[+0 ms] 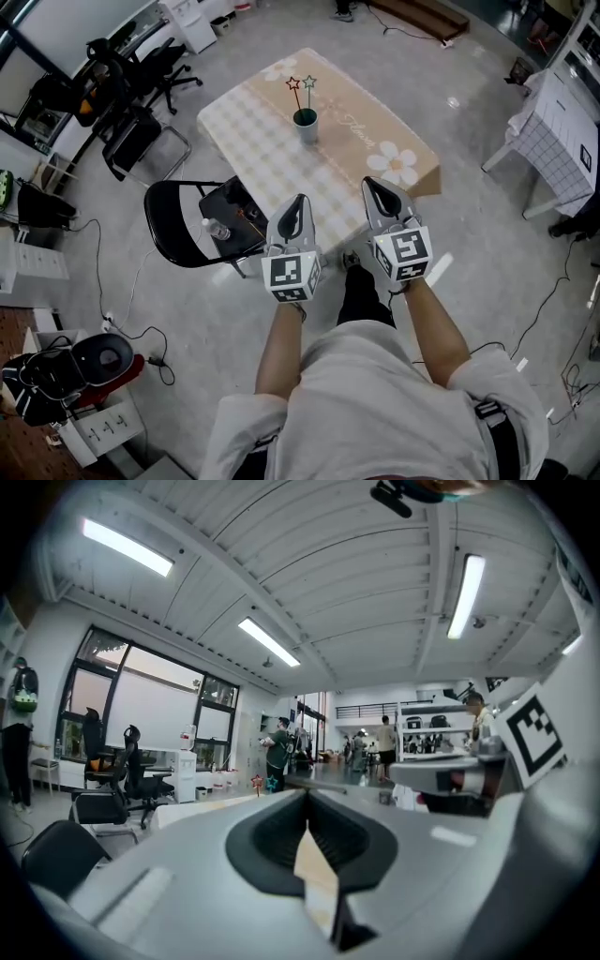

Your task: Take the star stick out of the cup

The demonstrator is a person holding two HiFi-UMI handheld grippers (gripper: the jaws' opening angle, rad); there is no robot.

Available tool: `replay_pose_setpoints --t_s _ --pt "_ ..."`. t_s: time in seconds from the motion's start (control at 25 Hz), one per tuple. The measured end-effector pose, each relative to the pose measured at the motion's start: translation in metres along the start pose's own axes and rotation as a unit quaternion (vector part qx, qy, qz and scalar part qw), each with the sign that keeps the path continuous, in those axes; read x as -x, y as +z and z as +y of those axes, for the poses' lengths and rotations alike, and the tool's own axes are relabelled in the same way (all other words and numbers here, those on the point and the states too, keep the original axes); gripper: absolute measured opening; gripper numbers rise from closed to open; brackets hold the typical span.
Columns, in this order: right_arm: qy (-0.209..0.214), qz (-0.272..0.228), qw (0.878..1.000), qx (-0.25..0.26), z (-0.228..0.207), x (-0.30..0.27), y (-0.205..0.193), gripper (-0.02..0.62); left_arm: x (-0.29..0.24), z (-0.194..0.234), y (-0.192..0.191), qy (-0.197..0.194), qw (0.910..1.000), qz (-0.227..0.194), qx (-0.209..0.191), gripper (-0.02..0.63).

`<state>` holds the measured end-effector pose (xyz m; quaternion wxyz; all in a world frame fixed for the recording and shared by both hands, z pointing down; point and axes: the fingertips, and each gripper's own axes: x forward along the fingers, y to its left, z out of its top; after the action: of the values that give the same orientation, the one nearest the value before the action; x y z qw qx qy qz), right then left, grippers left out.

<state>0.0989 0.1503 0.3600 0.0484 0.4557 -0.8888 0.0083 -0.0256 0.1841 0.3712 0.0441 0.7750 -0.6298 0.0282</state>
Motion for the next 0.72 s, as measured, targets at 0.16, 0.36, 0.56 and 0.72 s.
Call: replay_pose_setpoints --t_s 0.16,0.36,0.56,0.72 --pt "0.03 0.021 0.999 0.0 -0.03 -0.077 -0.003 0.0 -0.068 0.03 -0.005 0.02 0.9995 0.022 0.012 0.002" --pt "0.067 0.042 0.997 -0.004 -0.059 -0.157 -0.014 0.0 -0.138 0.059 -0.016 0.038 0.9978 0.05 0.018 0.002" --pt "0.096 0.067 0.993 -0.017 -0.079 -0.221 -0.041 0.0 -0.184 0.083 -0.033 0.065 0.9948 0.072 0.031 0.002" --pt "0.117 0.091 0.989 -0.025 -0.08 -0.261 -0.056 0.0 -0.197 0.099 -0.04 0.088 0.9915 0.086 0.042 0.002"
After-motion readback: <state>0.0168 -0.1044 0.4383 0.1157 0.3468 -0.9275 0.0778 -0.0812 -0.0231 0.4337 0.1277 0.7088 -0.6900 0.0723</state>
